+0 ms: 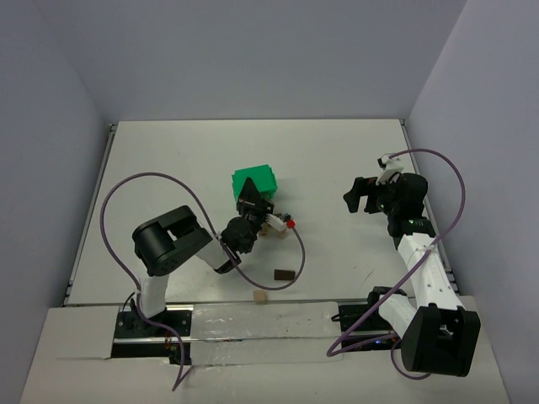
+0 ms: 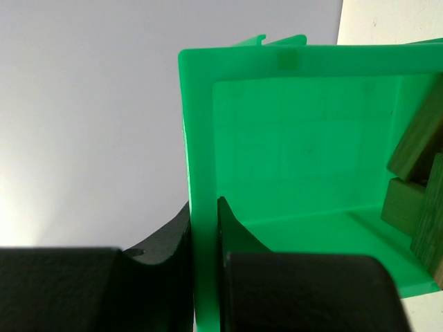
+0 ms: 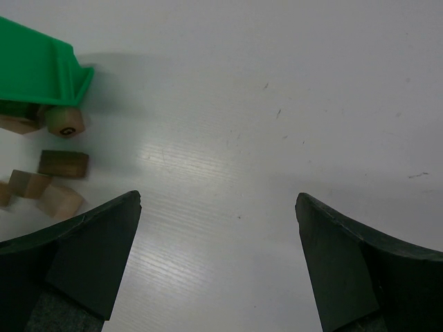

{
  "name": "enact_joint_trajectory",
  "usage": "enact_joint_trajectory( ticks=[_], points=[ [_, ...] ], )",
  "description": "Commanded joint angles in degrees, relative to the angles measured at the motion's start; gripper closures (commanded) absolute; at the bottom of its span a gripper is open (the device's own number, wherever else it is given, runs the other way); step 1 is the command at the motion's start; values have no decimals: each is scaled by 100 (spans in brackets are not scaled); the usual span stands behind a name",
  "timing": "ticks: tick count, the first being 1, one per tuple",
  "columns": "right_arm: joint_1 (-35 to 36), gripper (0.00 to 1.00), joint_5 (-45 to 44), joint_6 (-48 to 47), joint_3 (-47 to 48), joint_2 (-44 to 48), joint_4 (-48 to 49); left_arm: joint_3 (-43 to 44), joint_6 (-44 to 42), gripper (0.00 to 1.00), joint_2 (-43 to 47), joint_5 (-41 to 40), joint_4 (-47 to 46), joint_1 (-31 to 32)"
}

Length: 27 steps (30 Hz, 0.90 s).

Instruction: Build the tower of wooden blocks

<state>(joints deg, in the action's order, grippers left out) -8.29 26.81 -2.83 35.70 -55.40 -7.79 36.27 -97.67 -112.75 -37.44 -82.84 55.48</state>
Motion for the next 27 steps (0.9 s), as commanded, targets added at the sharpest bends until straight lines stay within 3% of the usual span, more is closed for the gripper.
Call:
enact_joint_trajectory(
  ticks=[1, 7, 18, 27],
  points=[
    [-38, 0, -12, -16, 227, 94, 166, 67, -5, 100, -120, -126, -1434, -4],
    [-41, 0, -9, -16, 226, 91, 155, 425, 48, 100, 145, -60, -965, -189],
    [-41, 0, 26, -7, 243, 99, 155, 1306, 809, 100, 1085, 54, 1001, -857],
    [-41, 0, 41, -4, 235, 114, 149, 2066, 2324, 100, 1861, 11, 3286, -1196]
  ],
)
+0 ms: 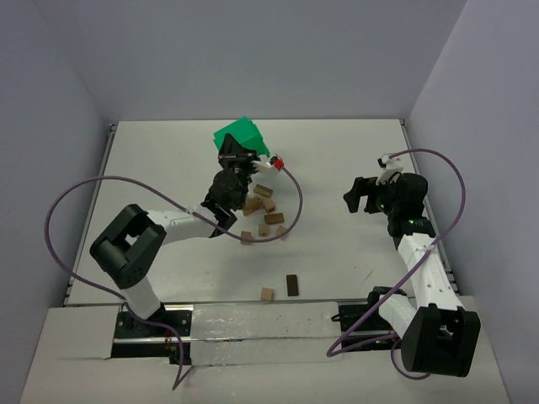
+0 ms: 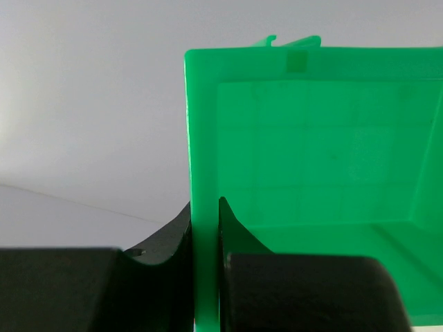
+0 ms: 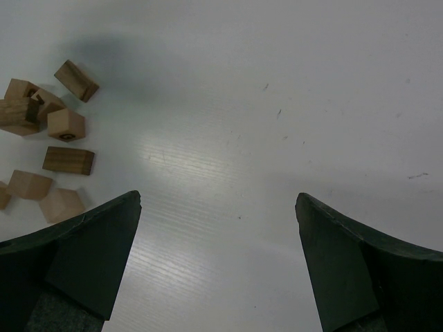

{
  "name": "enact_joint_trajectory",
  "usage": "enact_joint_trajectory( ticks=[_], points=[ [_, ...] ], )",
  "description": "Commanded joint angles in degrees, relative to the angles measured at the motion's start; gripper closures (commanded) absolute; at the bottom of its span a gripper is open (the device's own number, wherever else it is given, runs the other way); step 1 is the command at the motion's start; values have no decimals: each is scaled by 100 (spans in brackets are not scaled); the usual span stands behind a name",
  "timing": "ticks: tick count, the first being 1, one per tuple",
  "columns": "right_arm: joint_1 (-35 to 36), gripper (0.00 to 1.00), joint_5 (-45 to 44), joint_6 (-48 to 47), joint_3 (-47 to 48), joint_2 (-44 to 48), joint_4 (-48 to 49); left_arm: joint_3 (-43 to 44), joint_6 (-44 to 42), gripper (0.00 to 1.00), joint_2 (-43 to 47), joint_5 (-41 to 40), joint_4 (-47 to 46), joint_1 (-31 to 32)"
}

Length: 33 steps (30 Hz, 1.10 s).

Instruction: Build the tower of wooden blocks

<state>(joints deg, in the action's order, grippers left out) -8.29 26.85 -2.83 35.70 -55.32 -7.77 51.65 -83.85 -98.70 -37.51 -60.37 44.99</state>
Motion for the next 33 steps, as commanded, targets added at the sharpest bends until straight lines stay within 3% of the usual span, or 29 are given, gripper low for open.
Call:
enact_joint_trajectory(
  ticks=[1, 3, 6, 9, 14, 19, 26, 33],
  points=[
    [-41, 0, 39, -7, 235, 105, 144, 663, 1211, 100, 554, 33, 1380, -207],
    [-41, 0, 39, -7, 235, 118, 144, 1096, 1831, 100, 809, 161, 2747, -398],
    [-41, 0, 55, -16, 248, 133, 120, 1614, 3139, 100, 947, 360, 4081, -681],
    [-46, 0, 88, -7, 253, 148, 123, 2414, 4557, 100, 976, 855, 5759, -1322],
    [-49, 0, 127, -15, 279, 127, 84, 3286, 6357, 100, 889, 2011, 7770, -2621],
    [-49, 0, 154, -33, 279, 136, 74, 3518, 7424, 100, 713, 3515, 8652, -4175],
    [-58, 0, 226, -26, 299, 115, 54, 3318, 7593, 100, 320, 4599, 8997, -5914],
    [-53, 0, 221, -77, 297, 130, 25, 3143, 7267, 100, -215, 5313, 9069, -6755]
  ],
)
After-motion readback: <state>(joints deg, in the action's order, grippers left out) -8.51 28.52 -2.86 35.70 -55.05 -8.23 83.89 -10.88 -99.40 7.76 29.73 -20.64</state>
